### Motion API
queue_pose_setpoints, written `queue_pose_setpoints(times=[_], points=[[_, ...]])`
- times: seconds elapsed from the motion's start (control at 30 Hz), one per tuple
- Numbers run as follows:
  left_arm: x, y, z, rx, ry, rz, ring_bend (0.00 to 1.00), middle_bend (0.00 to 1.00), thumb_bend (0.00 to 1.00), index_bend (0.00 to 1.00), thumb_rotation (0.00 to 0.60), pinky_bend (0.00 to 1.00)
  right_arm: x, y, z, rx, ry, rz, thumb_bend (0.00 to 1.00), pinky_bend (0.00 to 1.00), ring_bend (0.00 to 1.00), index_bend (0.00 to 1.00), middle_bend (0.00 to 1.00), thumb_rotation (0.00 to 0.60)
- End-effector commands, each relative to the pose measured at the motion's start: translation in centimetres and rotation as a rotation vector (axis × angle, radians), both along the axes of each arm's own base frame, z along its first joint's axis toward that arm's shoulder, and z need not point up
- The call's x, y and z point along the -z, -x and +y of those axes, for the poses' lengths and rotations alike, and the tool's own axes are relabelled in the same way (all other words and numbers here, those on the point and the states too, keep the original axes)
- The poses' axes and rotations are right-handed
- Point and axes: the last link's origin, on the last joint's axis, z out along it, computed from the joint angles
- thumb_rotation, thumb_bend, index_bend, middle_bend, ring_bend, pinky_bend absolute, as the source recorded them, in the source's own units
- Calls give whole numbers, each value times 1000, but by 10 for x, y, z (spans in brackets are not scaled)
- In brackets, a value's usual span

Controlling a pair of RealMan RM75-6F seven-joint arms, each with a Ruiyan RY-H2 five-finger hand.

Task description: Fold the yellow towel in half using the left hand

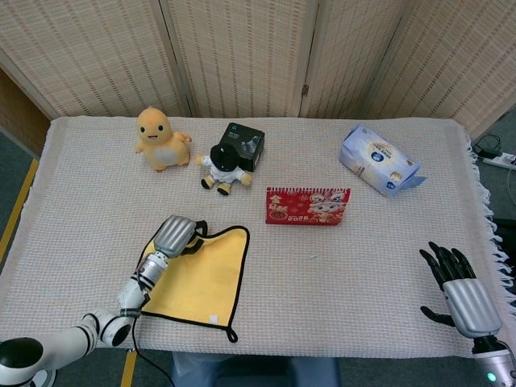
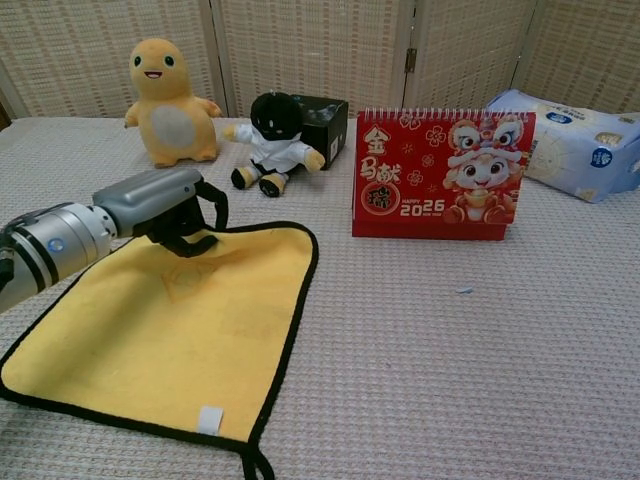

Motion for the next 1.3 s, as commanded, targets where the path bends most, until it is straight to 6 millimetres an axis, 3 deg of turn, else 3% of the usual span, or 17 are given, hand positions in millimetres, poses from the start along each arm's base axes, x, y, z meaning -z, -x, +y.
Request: queue_pose_setpoints(times=[0.03, 0.27, 0.53, 1.3], points=[[-11, 11, -24, 37, -33, 44, 1000, 1000, 503, 650, 600, 1000, 2, -2, 2, -9, -9, -1, 109, 0, 0, 0, 0, 600], [-27, 21, -62, 67, -62, 48, 1000, 1000, 503, 651, 600, 1000, 7, -8, 5, -35, -20, 0, 109, 0, 0, 0, 0, 600], [-28, 26, -101, 86, -43, 50, 1000, 1000, 503, 652, 600, 1000, 11, -14, 9, -70, -33, 2, 109, 0, 0, 0, 0, 600], [-29, 37, -164, 69, -48, 45, 1000, 1000, 503, 653, 600, 1000, 13, -19, 17, -109, -50, 5, 108, 0, 0, 0, 0, 600]])
